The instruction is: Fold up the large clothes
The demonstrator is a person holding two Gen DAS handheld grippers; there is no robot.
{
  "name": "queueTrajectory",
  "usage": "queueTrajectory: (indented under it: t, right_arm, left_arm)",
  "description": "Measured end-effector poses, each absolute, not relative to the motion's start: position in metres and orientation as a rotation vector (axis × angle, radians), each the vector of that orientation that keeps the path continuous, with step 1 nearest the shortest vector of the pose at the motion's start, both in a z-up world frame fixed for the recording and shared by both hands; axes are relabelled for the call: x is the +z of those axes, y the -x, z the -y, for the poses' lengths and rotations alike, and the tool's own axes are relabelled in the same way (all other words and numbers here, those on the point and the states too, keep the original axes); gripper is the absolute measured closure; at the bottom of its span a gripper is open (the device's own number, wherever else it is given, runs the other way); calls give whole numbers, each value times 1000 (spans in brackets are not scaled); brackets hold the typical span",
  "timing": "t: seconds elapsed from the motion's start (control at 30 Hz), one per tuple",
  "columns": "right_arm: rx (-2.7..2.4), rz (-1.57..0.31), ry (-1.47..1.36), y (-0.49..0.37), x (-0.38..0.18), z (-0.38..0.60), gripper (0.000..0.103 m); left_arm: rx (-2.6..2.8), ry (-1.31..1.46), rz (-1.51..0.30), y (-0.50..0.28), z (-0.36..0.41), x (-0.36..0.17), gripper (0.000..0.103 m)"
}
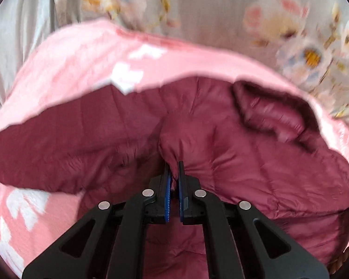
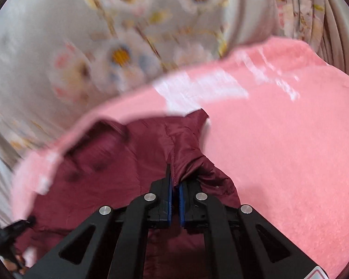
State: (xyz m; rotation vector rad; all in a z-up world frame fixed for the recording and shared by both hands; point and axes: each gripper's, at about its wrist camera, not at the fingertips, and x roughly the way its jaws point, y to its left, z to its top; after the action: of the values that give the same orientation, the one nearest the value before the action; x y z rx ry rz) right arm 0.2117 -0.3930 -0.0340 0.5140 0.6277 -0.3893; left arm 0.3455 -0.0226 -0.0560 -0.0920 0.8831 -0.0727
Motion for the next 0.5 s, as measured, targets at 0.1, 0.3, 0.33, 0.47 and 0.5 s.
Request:
queueTrajectory:
  t: [0.1, 0.3, 0.33, 0.47, 0.5]
  right_arm:
    - [-427, -764, -500, -223, -65, 397, 99]
    - [-492, -798, -405, -221, -65, 388, 92]
    - [-507, -793, -392, -217, -63, 386, 90]
    - [-577, -723, -348, -179, -44, 371, 83]
    - [-572, -690, -335, -171, -36, 362, 80]
  left_arm:
    - [-70, 86, -959, -349, 25, -91, 99]
    - [-22, -31, -898, -340, 39, -95, 97]
    - [-23, -35, -897, -339, 40, -94, 97]
    - [-24, -16, -897, -323, 25, -80, 77]
    - [-11, -8, -876, -313, 18, -70, 69]
